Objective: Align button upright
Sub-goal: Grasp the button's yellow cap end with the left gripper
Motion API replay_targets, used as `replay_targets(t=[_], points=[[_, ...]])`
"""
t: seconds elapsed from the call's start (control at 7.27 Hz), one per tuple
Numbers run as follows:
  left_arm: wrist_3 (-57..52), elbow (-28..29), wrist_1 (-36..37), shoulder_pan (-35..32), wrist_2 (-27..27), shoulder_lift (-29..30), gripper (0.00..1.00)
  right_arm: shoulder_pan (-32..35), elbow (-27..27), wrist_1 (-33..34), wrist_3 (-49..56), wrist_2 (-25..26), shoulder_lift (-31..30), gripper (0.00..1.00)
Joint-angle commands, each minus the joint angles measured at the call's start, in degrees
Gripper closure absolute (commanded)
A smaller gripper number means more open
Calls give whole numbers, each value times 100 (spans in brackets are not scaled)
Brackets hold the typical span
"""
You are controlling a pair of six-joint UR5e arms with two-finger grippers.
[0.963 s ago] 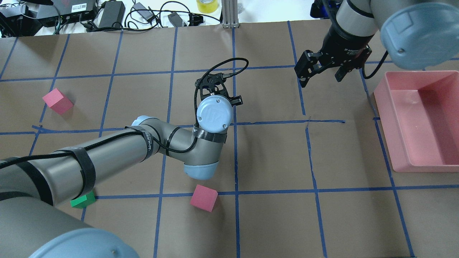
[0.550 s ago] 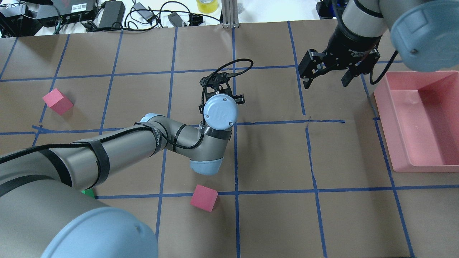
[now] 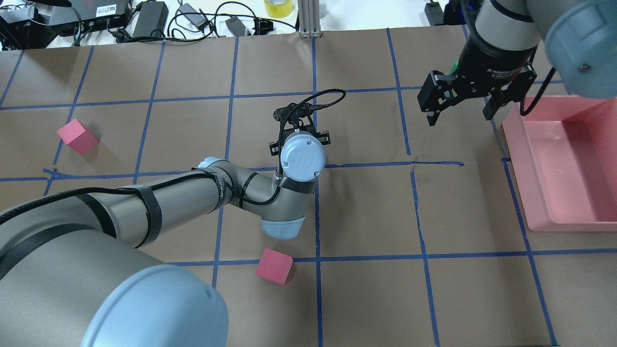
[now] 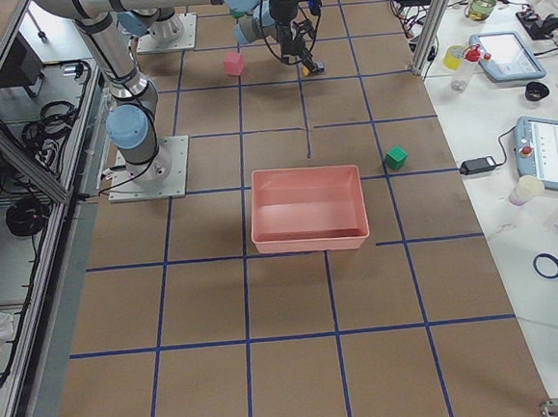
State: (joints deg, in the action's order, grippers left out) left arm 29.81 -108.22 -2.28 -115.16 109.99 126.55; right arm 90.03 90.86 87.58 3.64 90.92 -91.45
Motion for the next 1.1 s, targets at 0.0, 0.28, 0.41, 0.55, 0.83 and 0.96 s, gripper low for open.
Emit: replay_targets(t=[0.0,0.28,0.41,0.55,0.83,0.96], points=[[103,-24,96,-103,216,89,1,15,-51,-39,-134,13,-22,0],[551,-50,35,-296,215,159,11,41,-60,-48,-425,-4,-31,0],[491,-59,35,-297,215,150,19,67,-60,-48,-434,22,-39,0],[421,-76,26,-306,224,150,28,85,-51,-48,-434,13,-40,0],[429,-85,35,-306,425,133,45,85,-51,-39,-434,22,-31,0],[429,-138,35,-297,426,124,63,85,-51,-30,-434,48,-31,0]])
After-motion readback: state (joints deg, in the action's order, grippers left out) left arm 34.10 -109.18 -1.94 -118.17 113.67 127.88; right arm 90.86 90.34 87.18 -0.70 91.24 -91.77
